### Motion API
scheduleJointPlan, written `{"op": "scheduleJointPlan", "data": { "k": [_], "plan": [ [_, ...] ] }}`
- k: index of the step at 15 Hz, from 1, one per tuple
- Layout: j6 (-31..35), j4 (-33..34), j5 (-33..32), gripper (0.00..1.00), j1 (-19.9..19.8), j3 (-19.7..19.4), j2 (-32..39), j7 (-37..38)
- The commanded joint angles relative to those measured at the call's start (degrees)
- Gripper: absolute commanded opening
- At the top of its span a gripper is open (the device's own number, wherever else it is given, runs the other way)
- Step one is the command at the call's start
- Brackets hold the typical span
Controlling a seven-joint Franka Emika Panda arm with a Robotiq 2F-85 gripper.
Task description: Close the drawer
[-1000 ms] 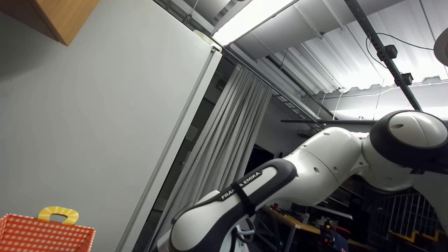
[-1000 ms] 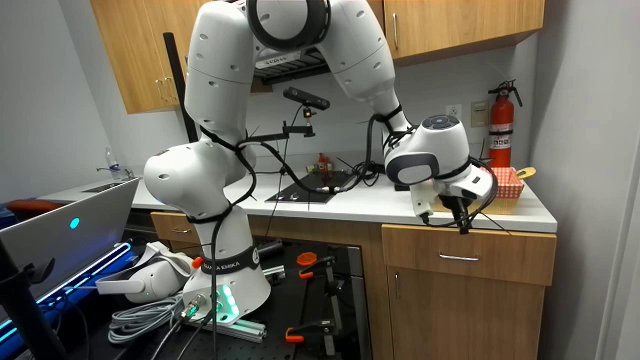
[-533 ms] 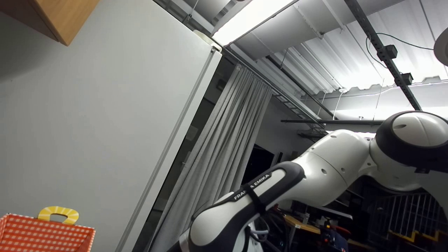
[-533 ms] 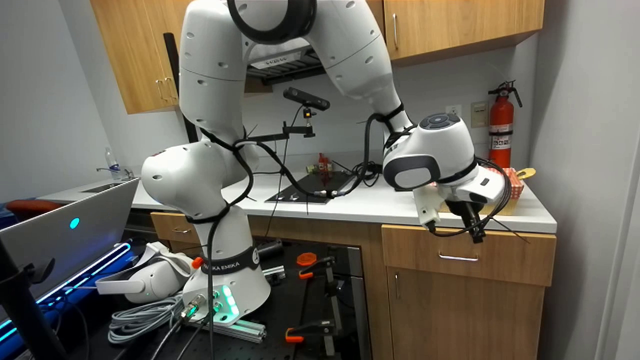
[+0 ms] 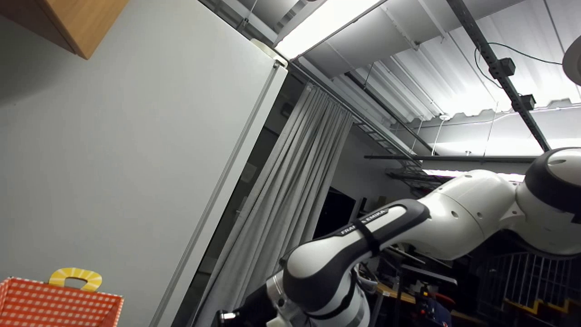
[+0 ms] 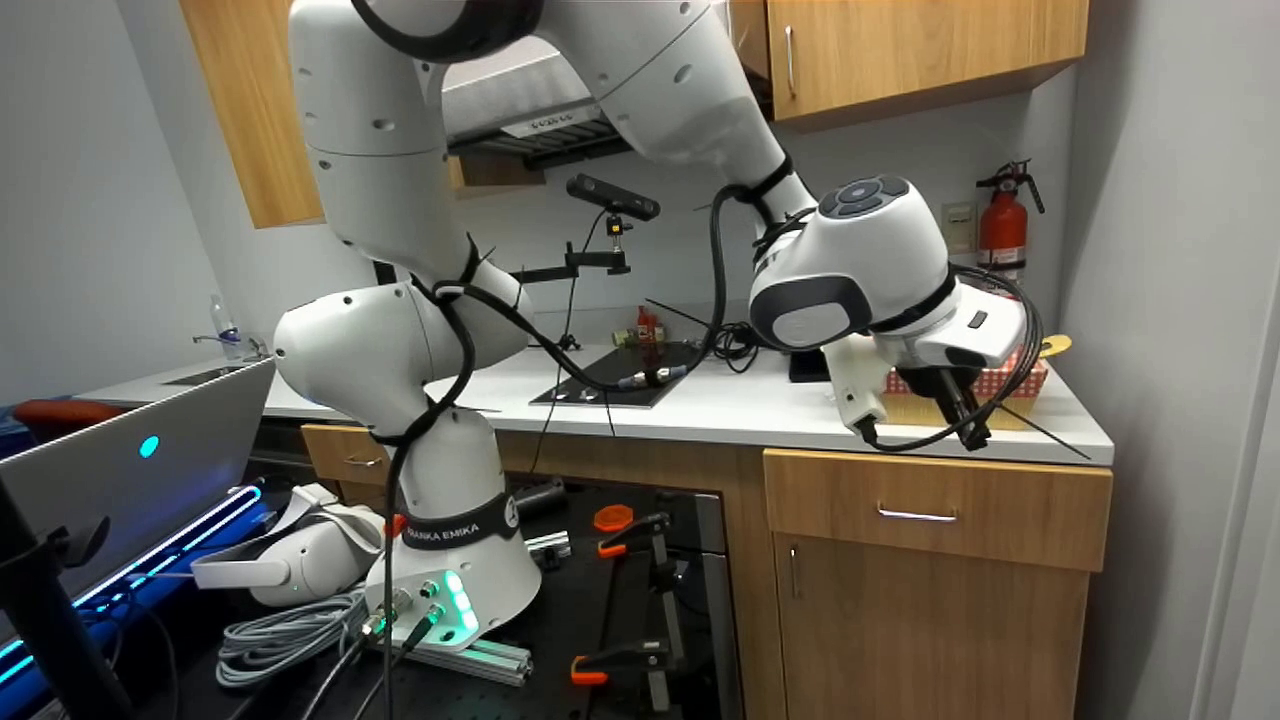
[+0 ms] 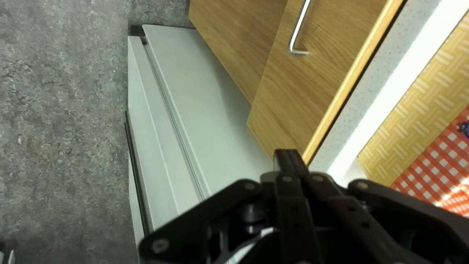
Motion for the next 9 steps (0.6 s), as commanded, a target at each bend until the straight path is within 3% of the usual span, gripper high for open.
{"op": "scheduleJointPlan", "data": {
  "k": [1, 7, 9],
  "plan": [
    [-0.06, -3.52, 0.75, 0.0, -12.04, 11.57, -0.3, -2.73],
    [-0.24, -9.25, -0.62, 0.0, -26.46, 25.56, -0.1, -3.31],
    [-0.47, -10.92, -1.22, 0.27, -30.23, 29.19, -0.3, -3.52]
  ]
}}
